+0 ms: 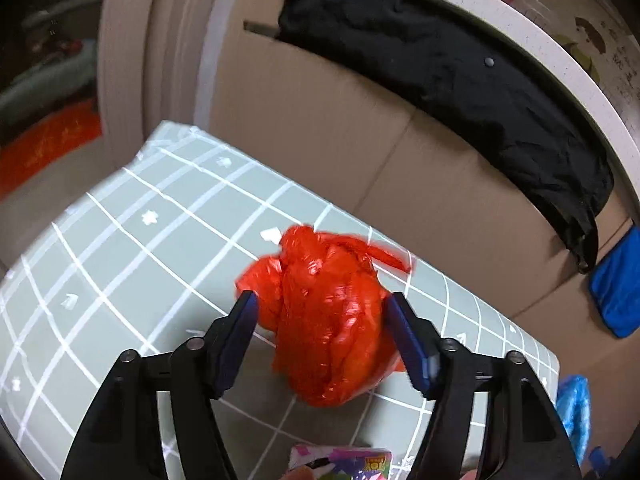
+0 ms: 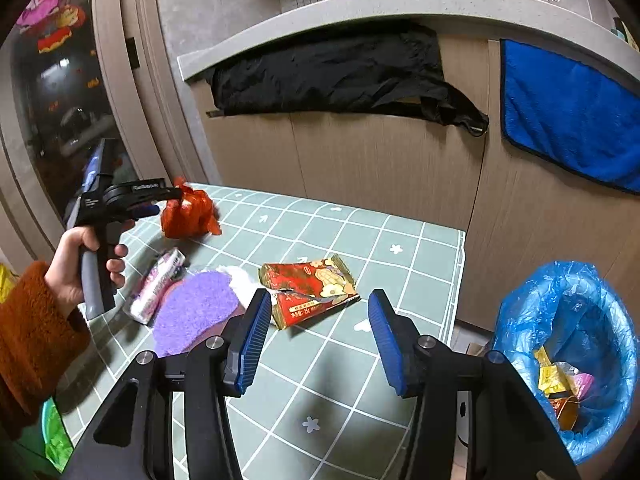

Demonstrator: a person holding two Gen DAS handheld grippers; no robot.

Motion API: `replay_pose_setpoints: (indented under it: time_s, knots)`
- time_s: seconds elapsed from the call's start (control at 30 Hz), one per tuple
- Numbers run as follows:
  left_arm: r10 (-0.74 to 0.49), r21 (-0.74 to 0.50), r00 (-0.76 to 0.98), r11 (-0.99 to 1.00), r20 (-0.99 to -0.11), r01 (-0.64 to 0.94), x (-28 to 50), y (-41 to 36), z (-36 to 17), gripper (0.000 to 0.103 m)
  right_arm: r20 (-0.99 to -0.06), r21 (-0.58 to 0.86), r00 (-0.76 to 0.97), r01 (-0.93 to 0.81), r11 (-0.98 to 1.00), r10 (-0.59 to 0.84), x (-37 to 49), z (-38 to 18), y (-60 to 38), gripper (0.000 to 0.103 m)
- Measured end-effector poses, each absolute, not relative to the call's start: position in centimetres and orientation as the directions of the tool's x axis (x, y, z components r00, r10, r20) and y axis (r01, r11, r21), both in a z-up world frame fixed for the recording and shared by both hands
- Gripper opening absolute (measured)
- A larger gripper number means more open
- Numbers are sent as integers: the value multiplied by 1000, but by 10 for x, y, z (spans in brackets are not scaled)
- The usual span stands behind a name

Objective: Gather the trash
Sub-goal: 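Move the left tool to the red plastic bag and close on it, then lift the red plastic bag with the left tool while the right tool grasps the purple sponge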

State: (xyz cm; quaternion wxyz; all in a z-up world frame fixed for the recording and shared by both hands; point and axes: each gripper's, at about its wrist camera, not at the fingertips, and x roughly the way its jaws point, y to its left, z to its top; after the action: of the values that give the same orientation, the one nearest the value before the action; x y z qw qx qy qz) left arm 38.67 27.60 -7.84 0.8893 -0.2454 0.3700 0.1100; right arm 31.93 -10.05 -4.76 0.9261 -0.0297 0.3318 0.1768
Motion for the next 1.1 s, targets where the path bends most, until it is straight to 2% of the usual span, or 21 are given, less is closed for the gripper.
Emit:
replay_pose_setpoints:
  time_s: [0.2,0.27,0.33,0.4,0.43,0.47,0.5,0.77,0.97,1.03,1.1]
  knots:
    - [-38,-397,683,836,-729,-378,388,277,-84,69,-641,82,704,-333,939,305,332,-55,-99,48]
    - [-45,-406,682,832,-730,-379,385,276,-81,65,-648,107,691,-335,936,321,336,-58,-96,48]
    - [-36,-398,690,839,-723,-372,380,275,-75,53,-652,121,682,-337,934,331,341,-61,-93,48]
    - [-20,-366,694,860,-719,-354,372,271,-65,34,-657,126,673,-346,930,339,345,-62,-86,48]
    - [-14,-357,696,866,-717,-351,369,270,-61,30,-660,121,669,-355,927,342,346,-63,-82,48]
    - [-6,-347,707,874,-707,-339,362,269,-55,20,-663,112,665,-366,924,344,347,-63,-76,48]
    - [-4,-343,714,879,-700,-332,358,269,-51,14,-666,96,661,-383,919,345,347,-64,-69,48]
    - [17,-302,776,916,-630,-265,298,269,-20,10,-692,42,617,-484,874,375,345,-69,-18,48]
    - [-58,-421,761,859,-646,-292,297,290,-28,11,-706,72,593,-484,872,387,346,-73,2,48]
    - [-82,-467,768,832,-636,-298,297,297,-30,13,-717,107,582,-453,885,384,346,-80,7,48]
    - [-52,-464,781,828,-623,-315,295,299,-30,21,-720,114,588,-422,900,367,341,-87,10,48]
